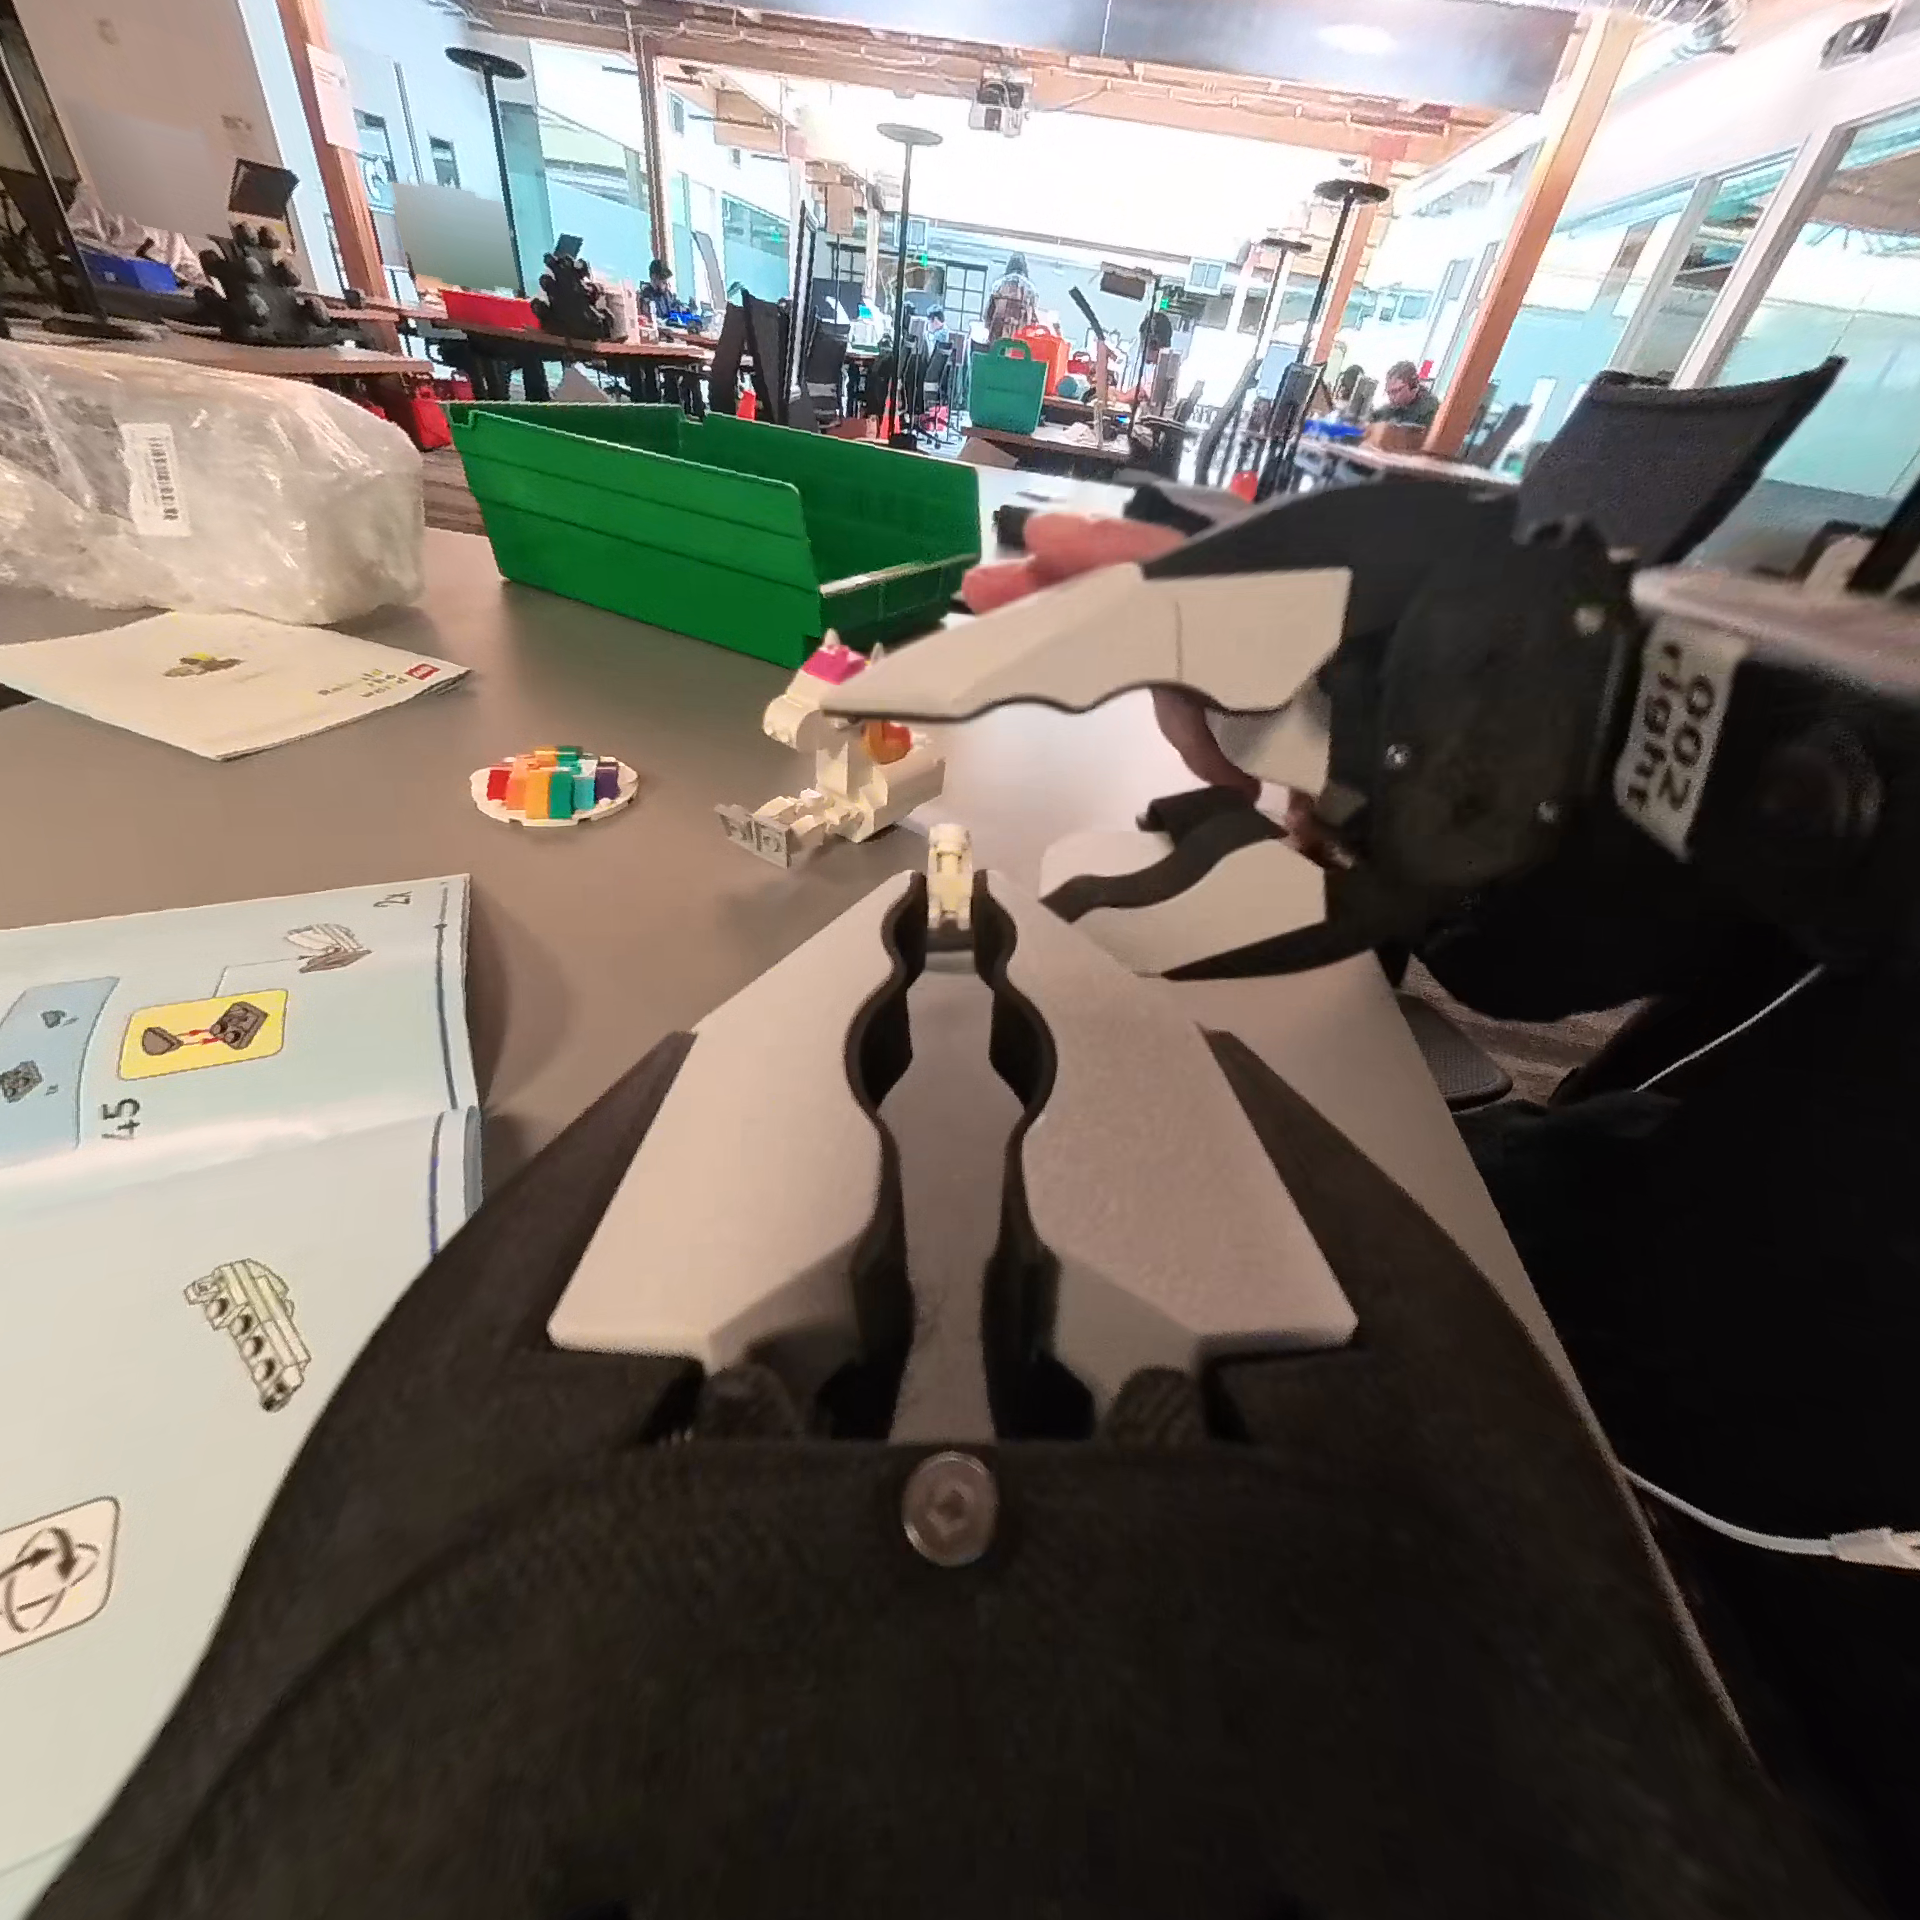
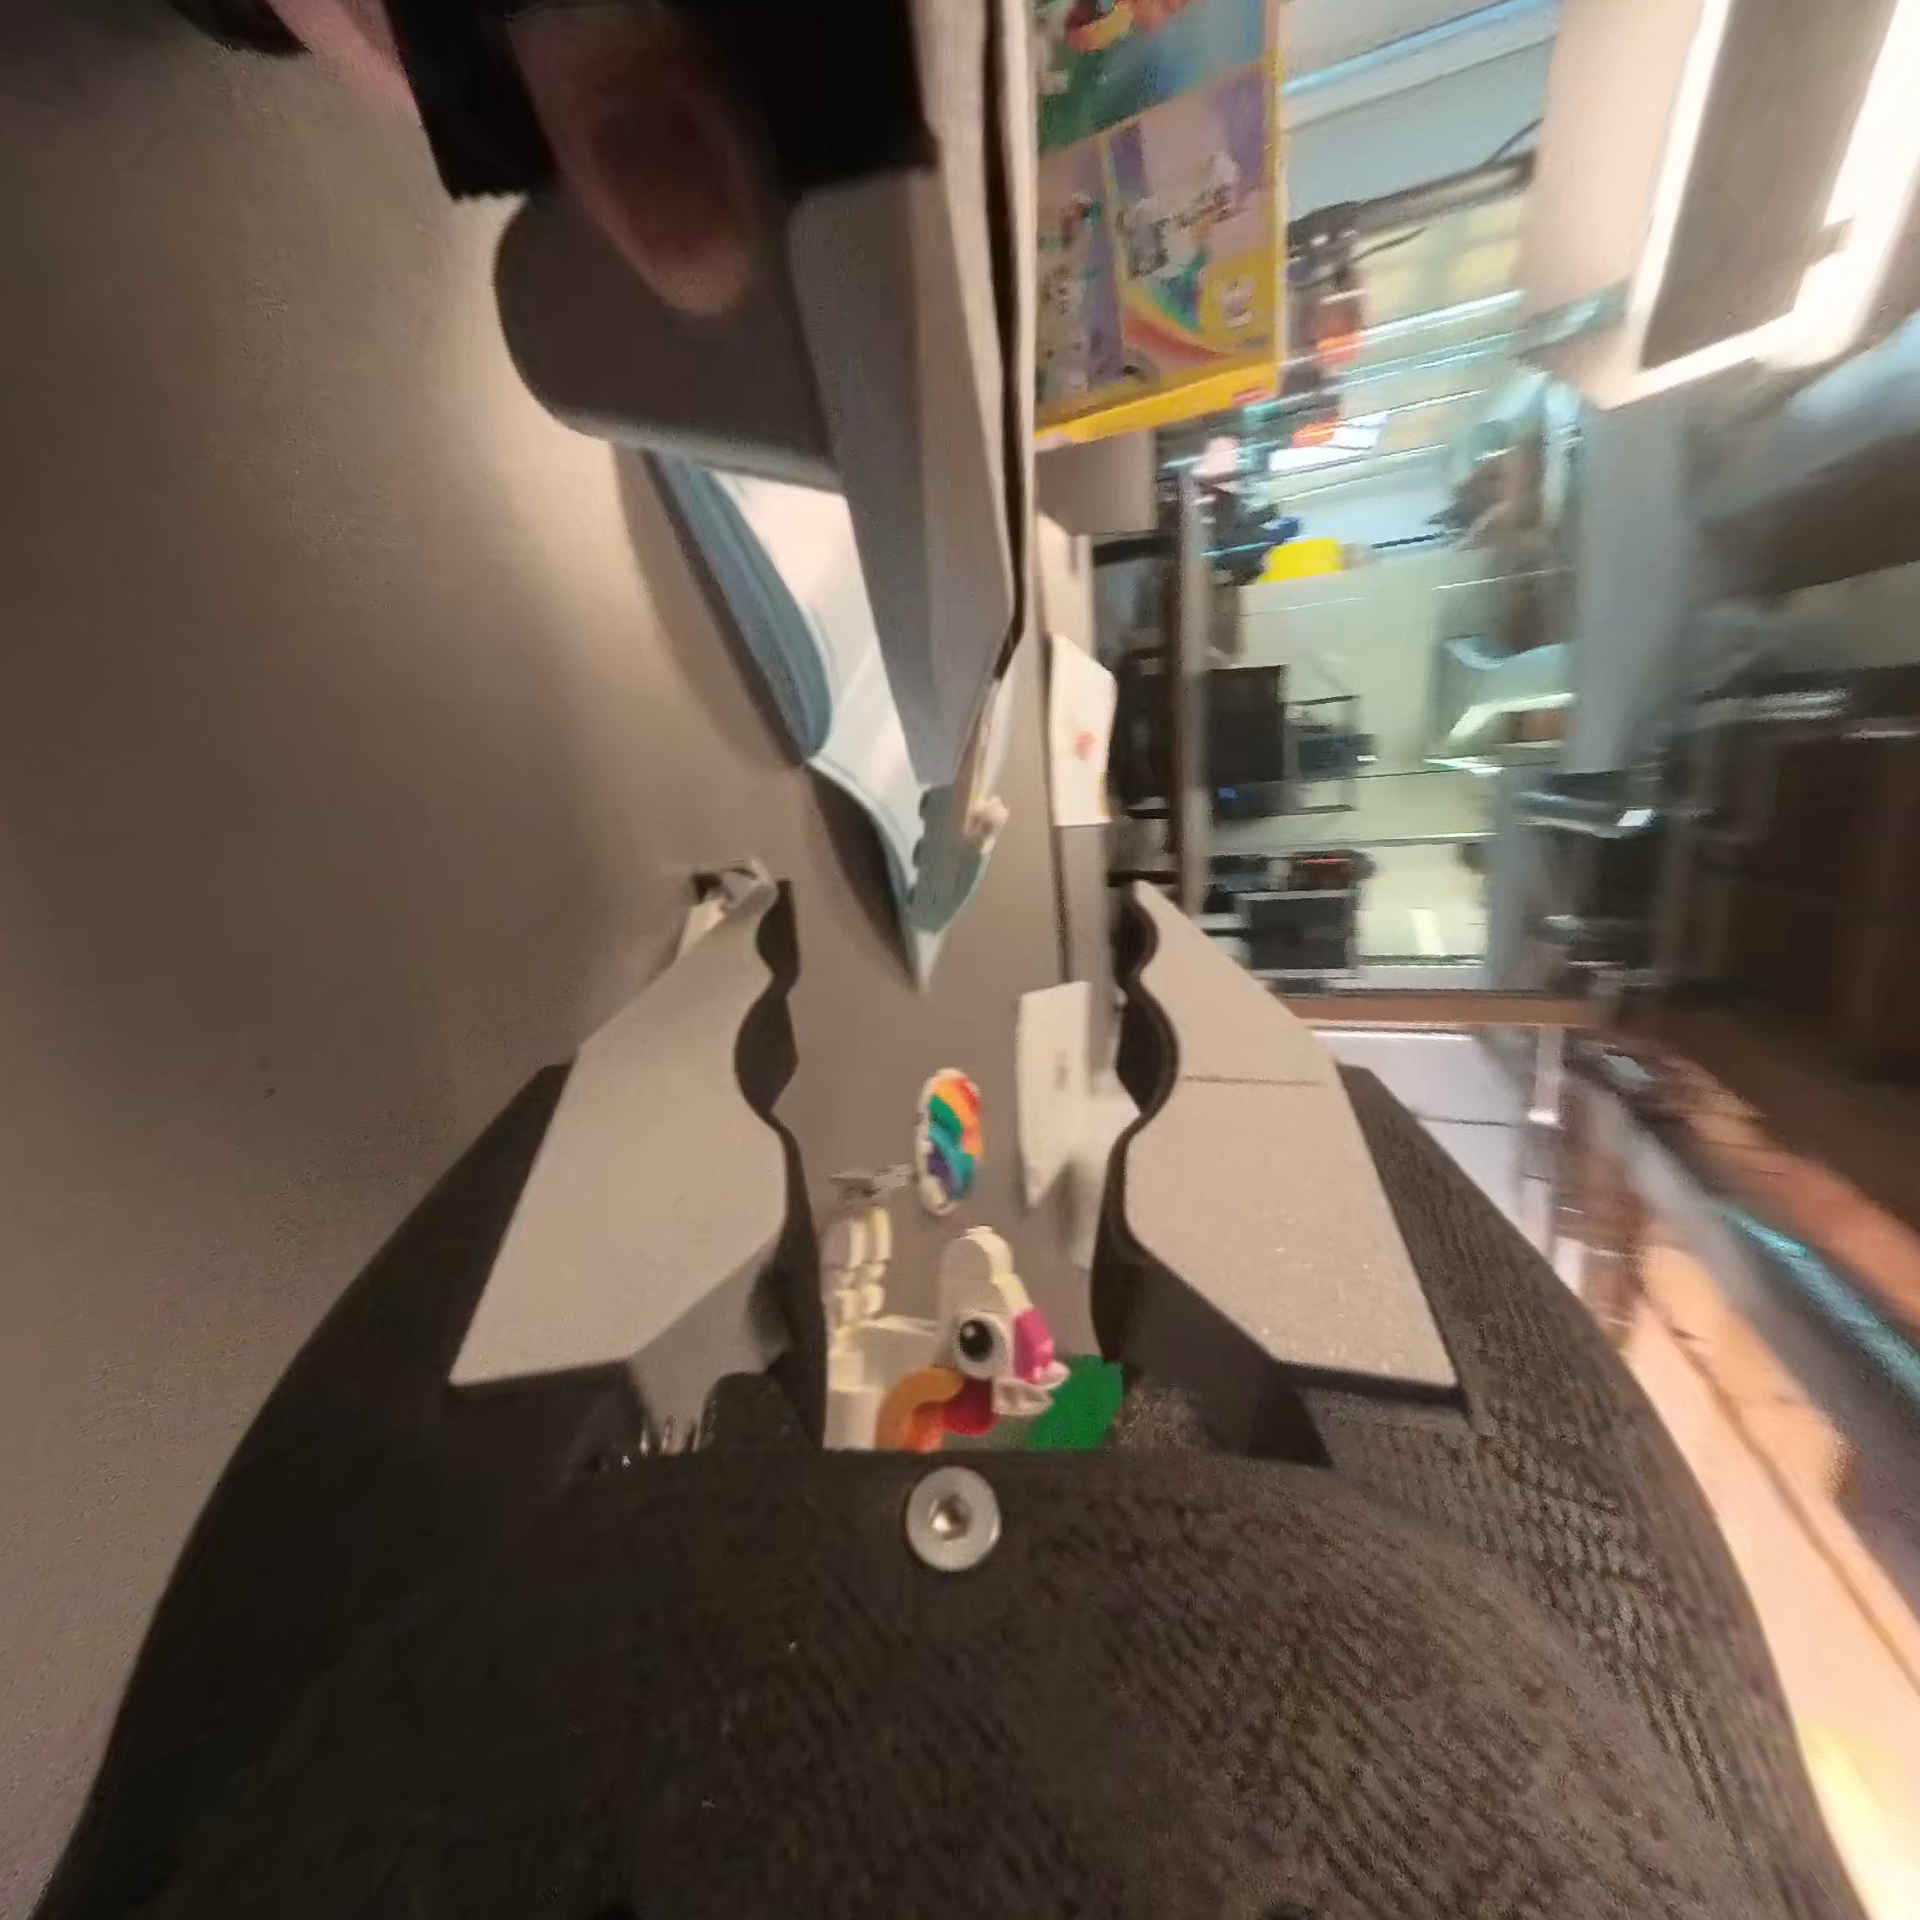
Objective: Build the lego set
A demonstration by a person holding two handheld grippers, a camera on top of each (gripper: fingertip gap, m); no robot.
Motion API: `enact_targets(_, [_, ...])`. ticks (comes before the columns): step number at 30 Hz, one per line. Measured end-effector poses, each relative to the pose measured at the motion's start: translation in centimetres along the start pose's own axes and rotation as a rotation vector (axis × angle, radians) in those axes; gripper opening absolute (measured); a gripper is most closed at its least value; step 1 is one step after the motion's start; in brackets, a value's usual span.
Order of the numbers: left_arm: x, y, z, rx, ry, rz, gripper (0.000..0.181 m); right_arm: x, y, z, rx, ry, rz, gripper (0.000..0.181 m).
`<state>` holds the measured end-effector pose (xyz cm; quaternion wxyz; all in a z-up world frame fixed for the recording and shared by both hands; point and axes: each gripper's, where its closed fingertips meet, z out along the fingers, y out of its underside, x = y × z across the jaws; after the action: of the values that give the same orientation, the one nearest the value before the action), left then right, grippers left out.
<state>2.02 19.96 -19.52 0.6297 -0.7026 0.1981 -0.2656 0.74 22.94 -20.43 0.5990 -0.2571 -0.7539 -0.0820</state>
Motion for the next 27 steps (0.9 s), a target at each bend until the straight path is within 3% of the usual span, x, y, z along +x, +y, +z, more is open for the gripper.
enact_targets(1, [0.02, -0.01, 0.0, 0.0, 0.002, -0.003, 0.007, 0.15, -0.21, 0.06, -0.008, 0.04, -0.03, 0.05])
enact_targets(10, [-0.05, -0.08, -0.02, 0.006, 0.009, -0.027, 0.007, 0.37, -0.49, 0.73, -0.073, 0.158, -0.154, 0.025])
enact_targets(27, [-0.37, 0.13, 0.0, -0.007, -0.002, -0.046, 0.007, 0.0, -0.66, 0.56, -0.078, 0.163, -0.174, 0.023])
